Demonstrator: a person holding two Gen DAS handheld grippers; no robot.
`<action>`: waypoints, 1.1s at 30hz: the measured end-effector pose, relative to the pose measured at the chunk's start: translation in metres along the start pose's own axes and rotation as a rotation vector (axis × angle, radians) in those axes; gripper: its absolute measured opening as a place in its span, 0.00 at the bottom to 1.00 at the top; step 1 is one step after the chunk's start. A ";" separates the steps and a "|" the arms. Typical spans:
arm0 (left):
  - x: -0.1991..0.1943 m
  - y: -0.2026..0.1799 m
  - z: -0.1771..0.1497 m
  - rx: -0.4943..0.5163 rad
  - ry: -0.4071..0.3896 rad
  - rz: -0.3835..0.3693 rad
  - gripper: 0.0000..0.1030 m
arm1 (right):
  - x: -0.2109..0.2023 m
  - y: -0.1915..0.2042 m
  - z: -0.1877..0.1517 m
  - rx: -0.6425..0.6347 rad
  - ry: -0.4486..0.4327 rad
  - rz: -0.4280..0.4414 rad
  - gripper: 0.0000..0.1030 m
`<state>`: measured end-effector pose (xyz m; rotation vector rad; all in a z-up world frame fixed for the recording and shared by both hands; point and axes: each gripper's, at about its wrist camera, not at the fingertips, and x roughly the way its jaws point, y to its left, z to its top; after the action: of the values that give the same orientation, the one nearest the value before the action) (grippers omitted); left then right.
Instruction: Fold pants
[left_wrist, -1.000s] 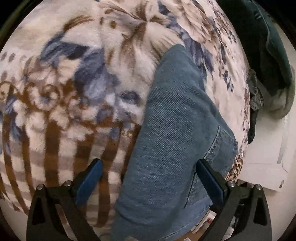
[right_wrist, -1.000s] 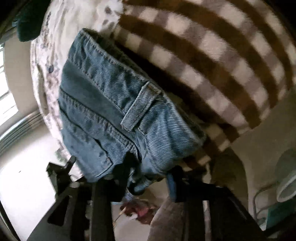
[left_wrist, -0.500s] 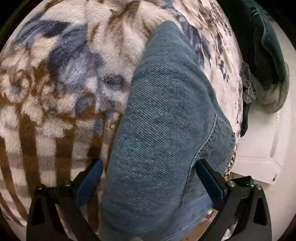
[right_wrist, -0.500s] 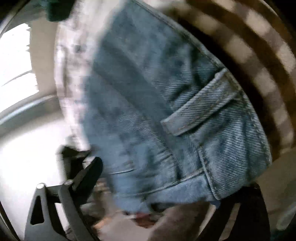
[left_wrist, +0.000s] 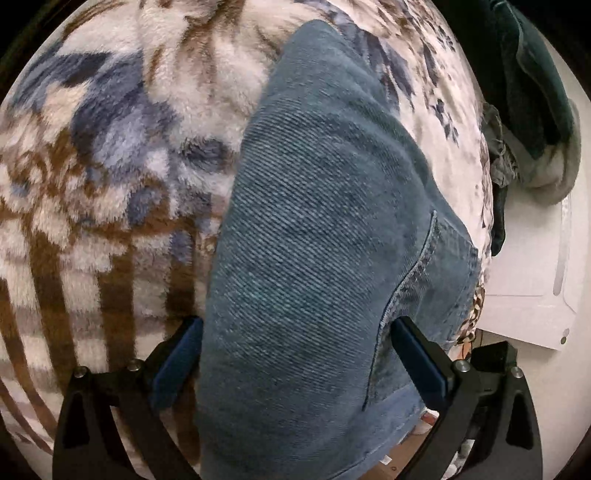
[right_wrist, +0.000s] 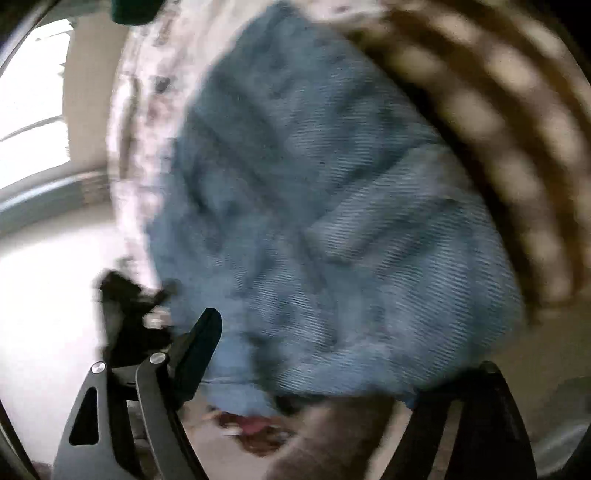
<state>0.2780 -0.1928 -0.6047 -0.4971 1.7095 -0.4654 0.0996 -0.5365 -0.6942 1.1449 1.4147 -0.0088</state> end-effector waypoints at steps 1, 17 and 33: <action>0.000 0.000 0.000 -0.001 -0.003 0.000 0.99 | 0.000 -0.006 -0.003 0.029 -0.008 0.012 0.74; -0.007 0.020 -0.005 -0.022 0.006 -0.010 0.99 | -0.004 -0.039 -0.021 0.172 0.012 -0.023 0.83; -0.005 0.010 -0.001 -0.006 0.030 -0.003 0.99 | -0.041 -0.024 -0.033 0.160 -0.087 0.051 0.79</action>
<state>0.2772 -0.1821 -0.6060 -0.4993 1.7399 -0.4718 0.0500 -0.5532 -0.6700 1.2963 1.3252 -0.1366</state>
